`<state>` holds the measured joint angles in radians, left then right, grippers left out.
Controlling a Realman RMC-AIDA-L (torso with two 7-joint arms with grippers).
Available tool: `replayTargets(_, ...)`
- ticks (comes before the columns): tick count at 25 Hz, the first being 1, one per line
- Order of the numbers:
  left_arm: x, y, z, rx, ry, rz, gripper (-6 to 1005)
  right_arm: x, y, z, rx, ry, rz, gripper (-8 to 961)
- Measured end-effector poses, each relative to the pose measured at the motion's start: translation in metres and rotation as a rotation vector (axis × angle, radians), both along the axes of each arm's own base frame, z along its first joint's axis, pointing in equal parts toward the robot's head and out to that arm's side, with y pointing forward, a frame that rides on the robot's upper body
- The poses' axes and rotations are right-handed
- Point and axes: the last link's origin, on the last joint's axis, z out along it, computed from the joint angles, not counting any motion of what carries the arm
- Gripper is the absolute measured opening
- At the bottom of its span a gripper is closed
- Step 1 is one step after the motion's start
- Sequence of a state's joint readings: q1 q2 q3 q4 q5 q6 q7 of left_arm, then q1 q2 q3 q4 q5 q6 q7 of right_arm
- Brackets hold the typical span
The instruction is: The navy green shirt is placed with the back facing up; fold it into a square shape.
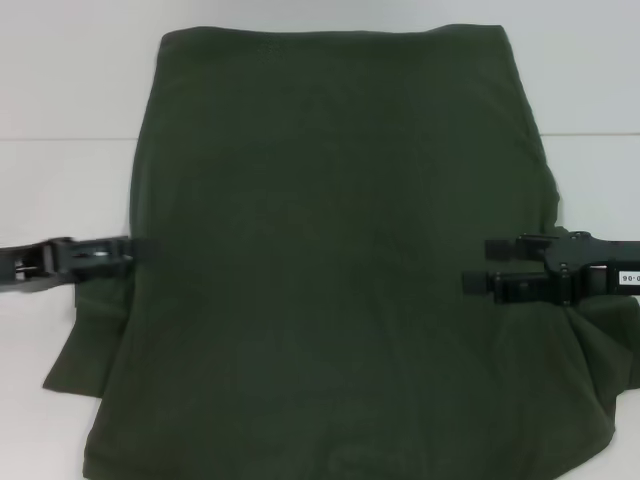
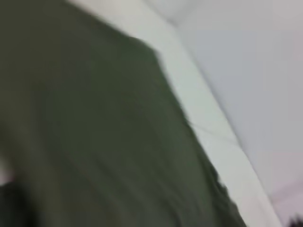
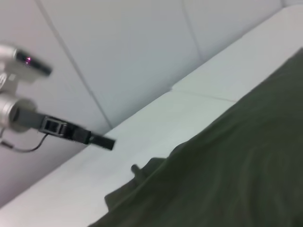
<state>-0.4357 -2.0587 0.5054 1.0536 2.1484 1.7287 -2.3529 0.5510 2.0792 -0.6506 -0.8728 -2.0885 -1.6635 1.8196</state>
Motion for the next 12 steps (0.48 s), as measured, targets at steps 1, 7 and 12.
replayTargets(1, -0.008, -0.001, 0.004, 0.007, -0.024, 0.074, 905, 0.001, 0.001, -0.001, -0.002, 0.007, -0.020, 945)
replayTargets(7, -0.053, 0.002, -0.003, 0.053, -0.073, 0.306, 903, 0.001, 0.004, -0.002, 0.003, 0.038, -0.061, 945)
replayTargets(12, -0.067, 0.008, -0.022, 0.120, 0.023, 0.241, 891, -0.001, 0.006, -0.002, 0.008, 0.046, -0.057, 945)
